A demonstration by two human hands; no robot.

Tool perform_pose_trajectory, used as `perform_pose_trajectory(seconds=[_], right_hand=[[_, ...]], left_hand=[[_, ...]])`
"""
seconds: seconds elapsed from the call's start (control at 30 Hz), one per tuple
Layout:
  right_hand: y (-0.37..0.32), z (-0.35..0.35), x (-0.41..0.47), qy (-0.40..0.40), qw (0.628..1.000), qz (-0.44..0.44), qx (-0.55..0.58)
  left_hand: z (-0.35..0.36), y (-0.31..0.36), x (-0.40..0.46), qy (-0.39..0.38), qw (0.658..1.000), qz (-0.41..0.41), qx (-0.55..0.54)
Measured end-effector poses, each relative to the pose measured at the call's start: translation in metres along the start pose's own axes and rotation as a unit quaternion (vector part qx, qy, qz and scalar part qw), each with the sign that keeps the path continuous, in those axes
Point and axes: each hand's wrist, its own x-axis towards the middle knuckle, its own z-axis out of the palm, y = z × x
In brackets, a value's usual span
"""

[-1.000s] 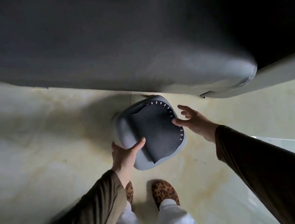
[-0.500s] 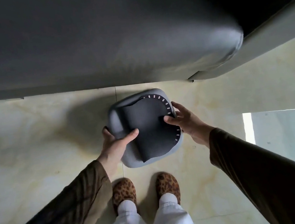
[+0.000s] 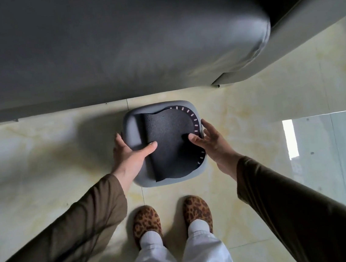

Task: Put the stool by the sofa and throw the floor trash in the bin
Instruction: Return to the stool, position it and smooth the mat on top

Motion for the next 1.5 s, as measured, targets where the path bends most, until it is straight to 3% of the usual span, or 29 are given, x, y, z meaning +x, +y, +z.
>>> perform_pose_trajectory(seconds=[0.03, 0.1, 0.17, 0.23, 0.4, 0.63, 0.8, 0.97, 1.07, 1.2, 1.3, 1.5], right_hand=[[-0.002, 0.001, -0.003, 0.026, 0.999, -0.019, -0.019], [-0.001, 0.001, -0.007, 0.097, 0.99, -0.068, -0.079], [0.004, 0.001, -0.012, 0.152, 0.977, -0.103, -0.107], [0.007, 0.004, -0.015, 0.167, 0.977, -0.108, -0.078], [0.008, 0.007, -0.015, 0.167, 0.984, -0.055, -0.027], [0.002, 0.011, -0.012, 0.137, 0.99, -0.032, 0.018], [-0.005, 0.015, -0.028, 0.074, 0.987, -0.004, 0.143], [-0.011, 0.019, -0.051, -0.02, 0.978, -0.013, 0.206], [-0.016, 0.017, -0.061, -0.025, 0.973, -0.042, 0.225], [-0.019, 0.004, -0.064, 0.017, 0.97, -0.064, 0.234], [-0.015, -0.01, -0.059, 0.059, 0.97, -0.083, 0.219], [-0.003, -0.021, -0.038, 0.108, 0.979, -0.069, 0.161]], left_hand=[[0.002, 0.004, -0.007, 0.048, 0.996, 0.05, 0.06], [0.009, 0.015, -0.024, 0.133, 0.954, 0.215, 0.162], [0.022, 0.029, -0.036, 0.128, 0.899, 0.354, 0.221], [0.041, 0.04, -0.045, 0.075, 0.873, 0.403, 0.265], [0.08, 0.052, -0.046, -0.015, 0.881, 0.349, 0.321], [0.09, 0.051, -0.045, 0.015, 0.897, 0.312, 0.312], [0.084, 0.041, -0.053, 0.022, 0.938, 0.304, 0.168], [0.063, 0.035, -0.068, 0.046, 0.975, 0.212, -0.05], [0.035, 0.033, -0.08, 0.035, 0.967, 0.15, -0.201], [-0.012, 0.028, -0.093, 0.062, 0.928, 0.097, -0.354], [-0.039, 0.015, -0.089, 0.073, 0.915, 0.065, -0.391], [-0.052, -0.017, -0.048, 0.107, 0.93, 0.008, -0.353]])
